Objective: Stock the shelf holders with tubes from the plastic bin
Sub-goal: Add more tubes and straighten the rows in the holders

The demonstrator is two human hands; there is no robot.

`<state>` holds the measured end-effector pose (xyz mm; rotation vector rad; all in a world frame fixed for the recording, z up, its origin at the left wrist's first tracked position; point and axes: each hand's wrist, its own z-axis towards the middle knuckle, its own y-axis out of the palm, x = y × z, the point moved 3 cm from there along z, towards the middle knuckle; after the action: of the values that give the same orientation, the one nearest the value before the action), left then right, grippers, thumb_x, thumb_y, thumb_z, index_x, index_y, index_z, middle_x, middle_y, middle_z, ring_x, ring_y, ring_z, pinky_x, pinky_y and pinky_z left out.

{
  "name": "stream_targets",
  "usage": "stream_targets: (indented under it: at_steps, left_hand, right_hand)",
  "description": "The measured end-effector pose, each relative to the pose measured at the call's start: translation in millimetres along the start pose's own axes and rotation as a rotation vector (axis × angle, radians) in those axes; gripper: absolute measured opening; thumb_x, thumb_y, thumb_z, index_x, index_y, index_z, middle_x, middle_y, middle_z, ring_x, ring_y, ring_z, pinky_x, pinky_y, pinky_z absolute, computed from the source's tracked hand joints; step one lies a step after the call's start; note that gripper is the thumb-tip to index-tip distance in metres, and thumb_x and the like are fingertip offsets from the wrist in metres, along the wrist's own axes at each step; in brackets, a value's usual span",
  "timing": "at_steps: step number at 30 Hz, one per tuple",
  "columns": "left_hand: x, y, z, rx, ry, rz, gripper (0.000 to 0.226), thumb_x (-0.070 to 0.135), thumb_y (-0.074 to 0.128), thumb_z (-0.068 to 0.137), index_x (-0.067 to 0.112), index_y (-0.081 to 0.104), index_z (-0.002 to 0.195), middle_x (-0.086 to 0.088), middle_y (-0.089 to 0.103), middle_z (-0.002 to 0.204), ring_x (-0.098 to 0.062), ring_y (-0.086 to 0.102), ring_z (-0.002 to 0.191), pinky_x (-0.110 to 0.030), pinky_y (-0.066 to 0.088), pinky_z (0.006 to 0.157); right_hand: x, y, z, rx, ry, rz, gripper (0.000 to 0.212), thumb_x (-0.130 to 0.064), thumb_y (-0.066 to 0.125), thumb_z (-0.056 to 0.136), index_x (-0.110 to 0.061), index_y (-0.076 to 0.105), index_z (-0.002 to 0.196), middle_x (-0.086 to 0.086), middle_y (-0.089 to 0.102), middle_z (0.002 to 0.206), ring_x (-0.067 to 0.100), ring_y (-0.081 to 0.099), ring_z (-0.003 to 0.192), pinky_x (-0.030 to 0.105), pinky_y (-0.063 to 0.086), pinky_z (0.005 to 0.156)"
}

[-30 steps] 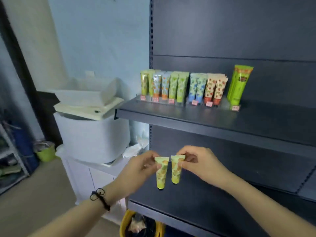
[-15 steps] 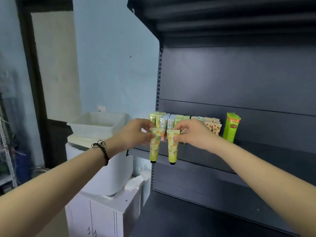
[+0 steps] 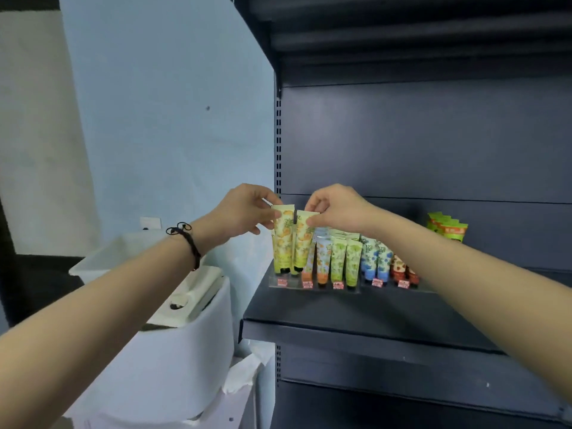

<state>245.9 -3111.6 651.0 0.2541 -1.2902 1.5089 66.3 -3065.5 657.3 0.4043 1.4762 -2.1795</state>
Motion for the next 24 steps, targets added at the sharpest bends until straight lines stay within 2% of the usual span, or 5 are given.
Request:
stream_targets:
  at_steps: [6, 12, 15, 20, 24]
  left_hand:
    - [-52.1, 5.3, 42.5, -0.042, -0.022, -0.006, 0.008, 0.009, 0.063, 0.088, 0.016, 0.064, 0.085, -0.006, 0.069, 0.077, -0.011, 0.063, 0.066, -0.013, 0.048, 0.047]
    - [-91.5, 17.0, 64.7, -0.06, -0.043, 0.011, 0.005, 0.009, 0.063, 0.088, 0.014, 0.064, 0.088, -0.008, 0.069, 0.079, -0.01, 0.064, 0.067, -0.02, 0.05, 0.055]
    - [-103.9, 18.6, 70.9, -0.058, -0.056, -0.014, 0.011, 0.008, 0.063, 0.087, 0.018, 0.063, 0.082, -0.006, 0.068, 0.077, -0.013, 0.064, 0.069, -0.022, 0.05, 0.057]
    - [-114.2, 24.6, 76.9, -0.079, -0.058, -0.021, 0.006, 0.008, 0.063, 0.088, 0.012, 0.064, 0.092, -0.005, 0.066, 0.077, -0.013, 0.063, 0.069, -0.024, 0.051, 0.058]
    - [-116.9, 28.8, 81.8, -0.073, -0.045, -0.04, 0.008, 0.008, 0.062, 0.088, 0.016, 0.062, 0.087, -0.002, 0.064, 0.073, -0.012, 0.062, 0.067, -0.024, 0.051, 0.056]
  right_hand:
    - [14.0, 33.9, 36.8, 0.005, 0.039, -0.093, 0.007, -0.016, 0.068, 0.086, -0.014, 0.073, 0.09, -0.012, 0.062, 0.076, 0.009, 0.061, 0.08, 0.014, 0.047, 0.065]
    - [27.2, 61.7, 55.8, 0.019, 0.062, -0.169, 0.009, -0.016, 0.065, 0.087, -0.019, 0.071, 0.081, -0.008, 0.067, 0.08, 0.013, 0.066, 0.085, 0.038, 0.055, 0.083]
    - [31.9, 67.7, 61.8, 0.032, 0.073, -0.178, 0.009, -0.017, 0.064, 0.089, -0.017, 0.072, 0.085, -0.008, 0.066, 0.081, 0.014, 0.066, 0.085, 0.038, 0.056, 0.083]
    - [36.8, 76.9, 67.4, 0.009, 0.074, -0.196, 0.008, -0.016, 0.064, 0.088, -0.016, 0.073, 0.086, -0.009, 0.066, 0.083, 0.013, 0.066, 0.087, 0.034, 0.055, 0.082]
    - [39.2, 83.6, 68.7, -0.005, 0.069, -0.215, 0.011, -0.014, 0.063, 0.088, -0.011, 0.074, 0.088, -0.003, 0.071, 0.09, 0.015, 0.067, 0.087, 0.035, 0.056, 0.082]
